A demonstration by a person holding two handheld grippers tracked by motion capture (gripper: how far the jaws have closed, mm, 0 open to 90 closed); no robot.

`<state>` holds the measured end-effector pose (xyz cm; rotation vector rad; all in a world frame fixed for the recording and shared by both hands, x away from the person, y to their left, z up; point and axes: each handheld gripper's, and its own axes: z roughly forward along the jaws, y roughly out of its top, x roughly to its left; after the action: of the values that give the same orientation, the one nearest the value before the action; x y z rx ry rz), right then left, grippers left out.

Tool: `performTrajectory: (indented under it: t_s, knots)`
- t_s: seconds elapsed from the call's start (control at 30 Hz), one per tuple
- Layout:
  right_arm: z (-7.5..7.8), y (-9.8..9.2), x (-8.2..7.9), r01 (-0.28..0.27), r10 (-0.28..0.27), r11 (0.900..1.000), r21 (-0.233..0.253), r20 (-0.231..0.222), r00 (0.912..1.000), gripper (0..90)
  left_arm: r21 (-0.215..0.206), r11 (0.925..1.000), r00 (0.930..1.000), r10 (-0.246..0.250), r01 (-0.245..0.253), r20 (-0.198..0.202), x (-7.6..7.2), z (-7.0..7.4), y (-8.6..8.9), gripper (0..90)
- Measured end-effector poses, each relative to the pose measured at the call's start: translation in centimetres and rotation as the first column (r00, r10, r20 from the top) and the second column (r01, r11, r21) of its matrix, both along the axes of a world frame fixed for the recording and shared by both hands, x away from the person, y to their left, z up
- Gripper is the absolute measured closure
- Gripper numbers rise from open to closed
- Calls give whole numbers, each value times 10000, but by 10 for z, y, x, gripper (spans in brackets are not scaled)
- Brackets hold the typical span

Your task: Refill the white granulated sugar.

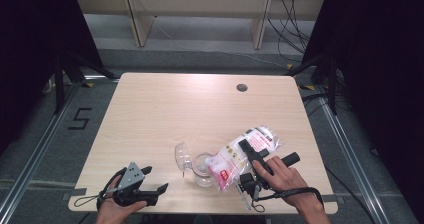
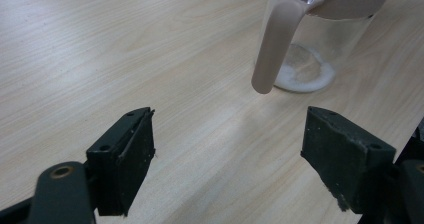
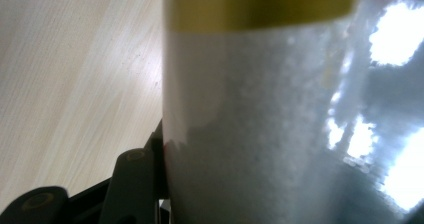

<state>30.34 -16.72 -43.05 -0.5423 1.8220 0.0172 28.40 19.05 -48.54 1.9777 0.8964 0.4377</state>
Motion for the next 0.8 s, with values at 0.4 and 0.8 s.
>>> performTrajectory:
  t_s: [0.4,0.8]
  knots:
    - [4,0,0,-261,263,9996,-94,203,9994,512,150,9999,10000,50,-51,9,0,1,1,204]
    - [1,-1,-1,-196,195,9998,59,235,9995,513,-121,9998,9999,127,-128,-83,-1,0,-1,204]
